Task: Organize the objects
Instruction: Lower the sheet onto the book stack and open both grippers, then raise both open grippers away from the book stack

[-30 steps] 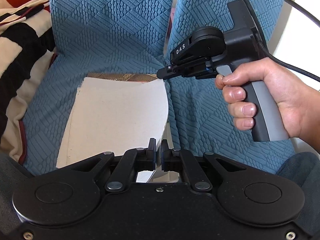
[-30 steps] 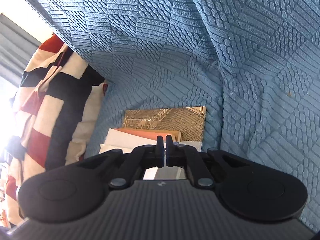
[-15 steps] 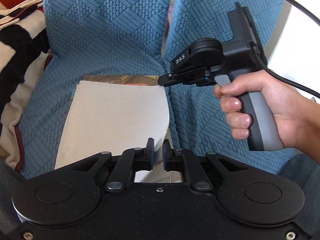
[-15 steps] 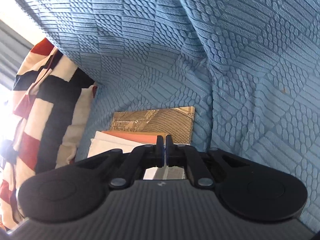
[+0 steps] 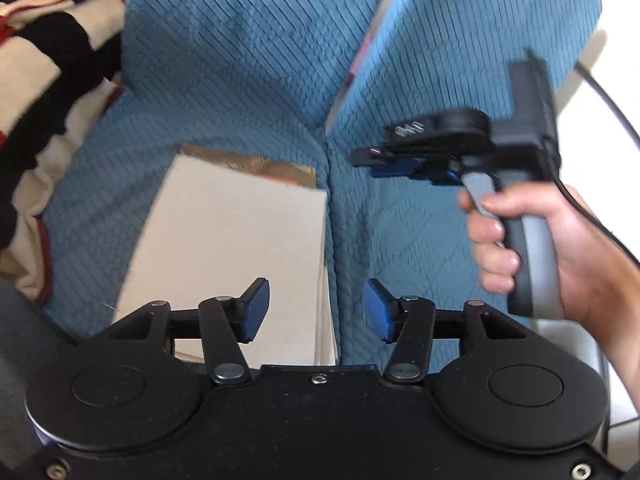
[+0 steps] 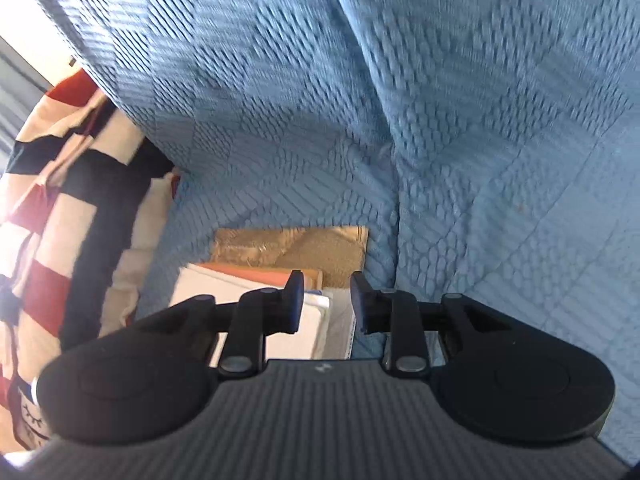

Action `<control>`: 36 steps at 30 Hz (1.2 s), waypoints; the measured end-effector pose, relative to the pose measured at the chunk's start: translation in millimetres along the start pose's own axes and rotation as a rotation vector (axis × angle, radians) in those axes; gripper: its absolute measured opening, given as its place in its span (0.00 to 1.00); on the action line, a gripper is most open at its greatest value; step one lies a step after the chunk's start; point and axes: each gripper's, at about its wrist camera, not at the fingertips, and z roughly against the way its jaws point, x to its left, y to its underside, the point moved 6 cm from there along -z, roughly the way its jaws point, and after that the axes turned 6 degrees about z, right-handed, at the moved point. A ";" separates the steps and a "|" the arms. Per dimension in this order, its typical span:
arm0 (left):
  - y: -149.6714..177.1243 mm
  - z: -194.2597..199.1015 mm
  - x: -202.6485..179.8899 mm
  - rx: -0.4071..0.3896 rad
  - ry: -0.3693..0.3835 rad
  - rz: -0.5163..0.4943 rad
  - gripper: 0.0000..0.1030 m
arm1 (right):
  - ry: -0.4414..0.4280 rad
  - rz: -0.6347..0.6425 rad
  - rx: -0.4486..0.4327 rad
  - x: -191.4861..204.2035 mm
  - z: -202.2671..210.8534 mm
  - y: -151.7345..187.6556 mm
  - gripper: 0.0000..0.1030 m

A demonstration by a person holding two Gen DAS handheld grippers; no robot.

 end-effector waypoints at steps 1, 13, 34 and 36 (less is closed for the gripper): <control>-4.5 8.1 0.6 -0.013 -0.005 -0.001 0.50 | 0.010 0.011 -0.017 2.7 9.2 -3.3 0.29; -62.9 109.4 -3.7 -0.194 0.005 -0.039 0.59 | -0.013 0.102 -0.199 63.9 137.2 -25.8 0.29; -26.1 188.8 -8.0 -0.294 0.001 -0.092 0.83 | 0.043 0.097 -0.351 114.5 251.5 81.7 0.29; -18.7 189.2 -6.8 -0.301 0.009 -0.098 0.86 | 0.053 0.085 -0.348 115.0 248.6 93.6 0.29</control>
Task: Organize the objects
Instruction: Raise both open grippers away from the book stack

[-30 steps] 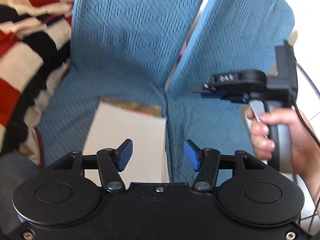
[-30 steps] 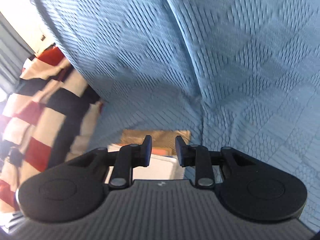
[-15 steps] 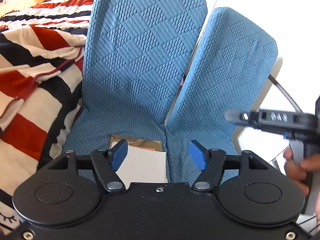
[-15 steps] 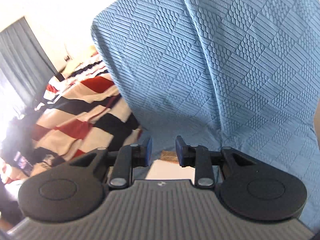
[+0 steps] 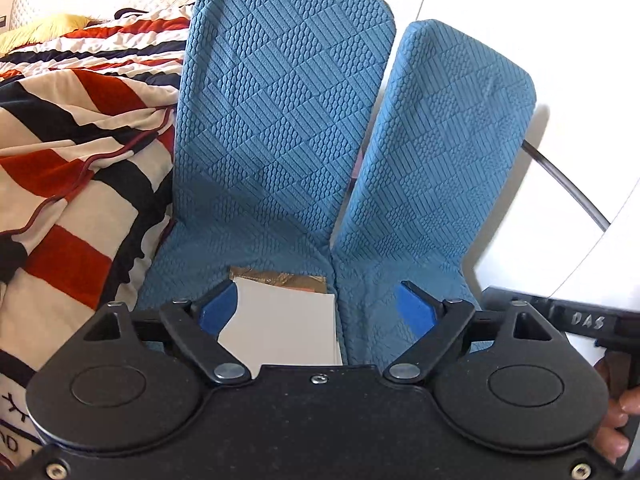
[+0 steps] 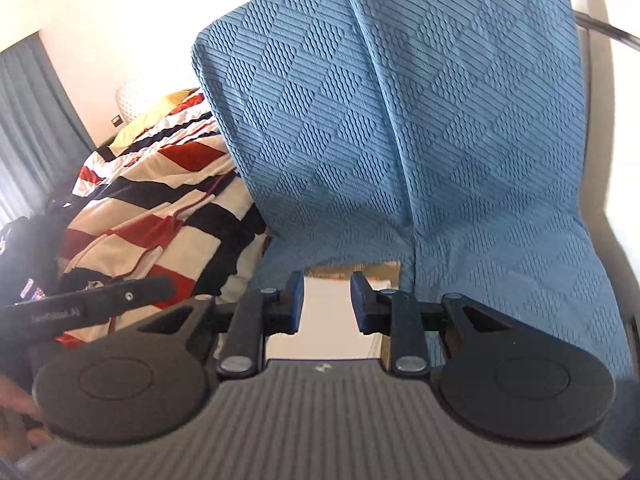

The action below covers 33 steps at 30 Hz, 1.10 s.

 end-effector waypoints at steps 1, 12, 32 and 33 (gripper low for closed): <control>3.5 1.0 0.5 -0.001 0.002 -0.002 0.86 | 0.009 0.000 0.003 0.7 -0.3 5.3 0.29; 32.4 8.0 13.4 0.010 -0.037 0.005 0.99 | 0.069 0.043 0.030 10.8 -4.2 44.3 0.40; 52.4 0.2 33.2 0.026 -0.072 0.031 0.99 | 0.163 -0.030 0.065 -7.3 -15.9 73.2 0.89; 52.4 -0.1 33.2 0.025 -0.077 0.031 0.99 | 0.164 -0.035 0.070 -8.2 -17.2 74.2 0.89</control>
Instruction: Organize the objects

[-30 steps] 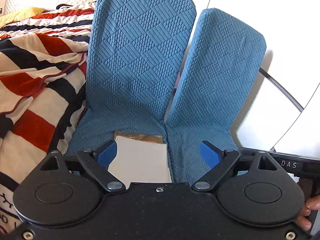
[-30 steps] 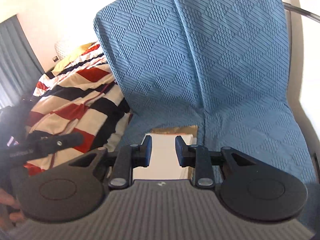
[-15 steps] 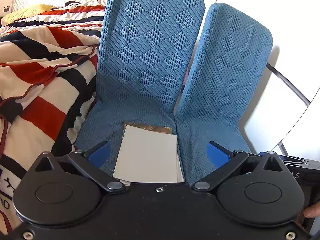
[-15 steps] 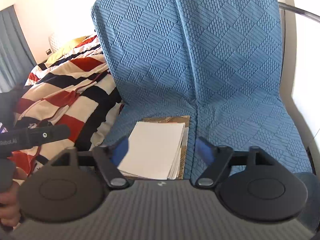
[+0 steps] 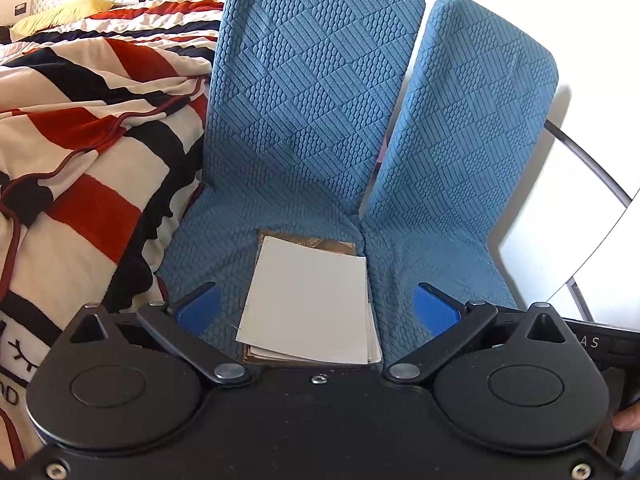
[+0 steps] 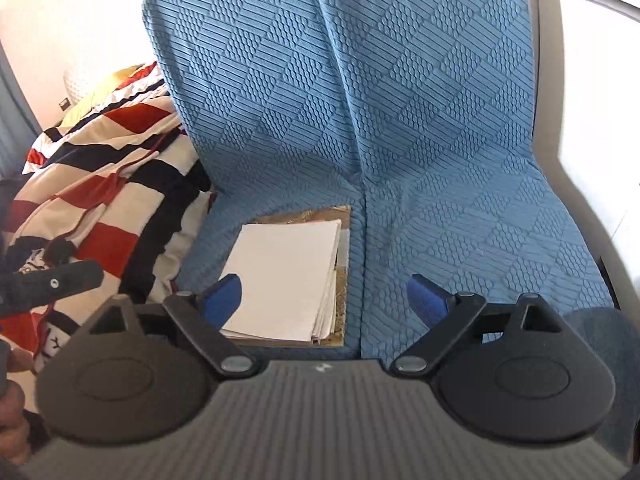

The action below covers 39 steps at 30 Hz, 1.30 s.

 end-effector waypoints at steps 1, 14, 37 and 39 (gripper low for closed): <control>-0.1 -0.8 0.3 0.000 -0.003 -0.002 0.99 | 0.001 -0.002 0.004 -0.5 -1.1 0.8 0.89; 3.5 -16.8 -3.1 0.031 0.002 -0.010 0.99 | 0.023 0.001 0.040 -0.9 -9.6 2.9 0.89; 9.8 -23.5 -1.2 0.034 -0.018 -0.002 0.99 | 0.036 -0.010 0.059 -2.0 -13.0 6.7 0.89; 10.7 -23.4 -2.2 0.033 -0.019 -0.010 0.99 | 0.041 -0.007 0.057 -2.1 -12.3 6.6 0.89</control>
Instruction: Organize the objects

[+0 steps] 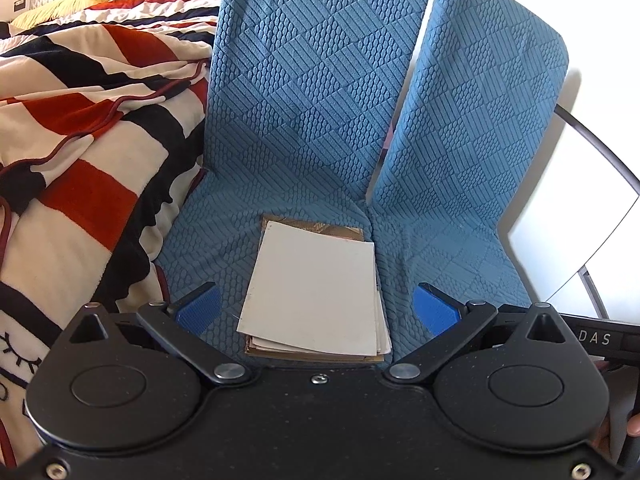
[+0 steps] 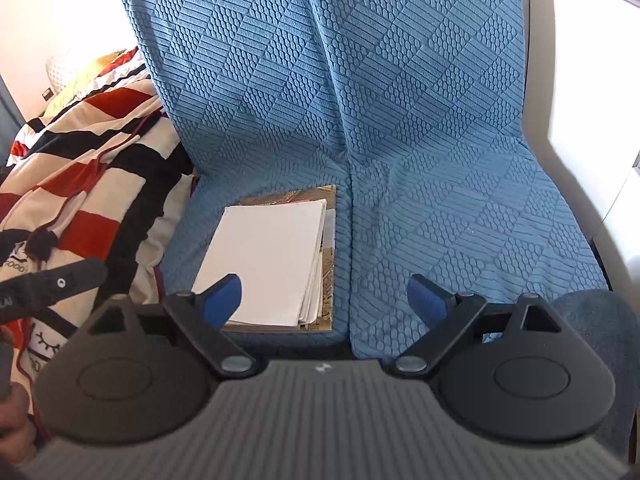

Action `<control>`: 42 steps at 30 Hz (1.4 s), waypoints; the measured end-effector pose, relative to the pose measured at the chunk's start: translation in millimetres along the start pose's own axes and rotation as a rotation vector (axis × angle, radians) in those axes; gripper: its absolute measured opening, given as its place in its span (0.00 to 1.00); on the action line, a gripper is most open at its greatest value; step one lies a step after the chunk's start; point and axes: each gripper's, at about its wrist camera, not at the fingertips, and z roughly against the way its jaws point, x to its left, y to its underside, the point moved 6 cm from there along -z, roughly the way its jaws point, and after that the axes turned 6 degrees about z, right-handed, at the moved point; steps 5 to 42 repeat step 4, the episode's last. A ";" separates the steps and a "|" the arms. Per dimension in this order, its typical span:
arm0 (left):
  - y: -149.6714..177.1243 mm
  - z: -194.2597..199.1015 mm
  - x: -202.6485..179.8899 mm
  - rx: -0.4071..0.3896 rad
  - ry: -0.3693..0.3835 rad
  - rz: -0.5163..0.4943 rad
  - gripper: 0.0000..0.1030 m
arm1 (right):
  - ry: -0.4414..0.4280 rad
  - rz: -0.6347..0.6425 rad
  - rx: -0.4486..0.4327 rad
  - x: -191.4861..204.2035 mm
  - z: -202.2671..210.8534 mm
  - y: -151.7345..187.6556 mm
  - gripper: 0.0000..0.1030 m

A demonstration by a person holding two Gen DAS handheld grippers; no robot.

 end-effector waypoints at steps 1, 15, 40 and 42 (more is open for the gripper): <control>0.3 0.0 -0.4 0.001 0.002 -0.001 0.99 | 0.000 0.000 0.000 0.2 0.1 0.1 0.89; 0.4 -0.8 -2.8 0.004 0.004 -0.007 0.99 | -0.002 -0.002 0.005 -0.2 -0.5 0.7 0.89; 0.4 -0.8 -2.8 0.004 0.004 -0.007 0.99 | -0.002 -0.002 0.005 -0.2 -0.5 0.7 0.89; 0.4 -0.8 -2.8 0.004 0.004 -0.007 0.99 | -0.002 -0.002 0.005 -0.2 -0.5 0.7 0.89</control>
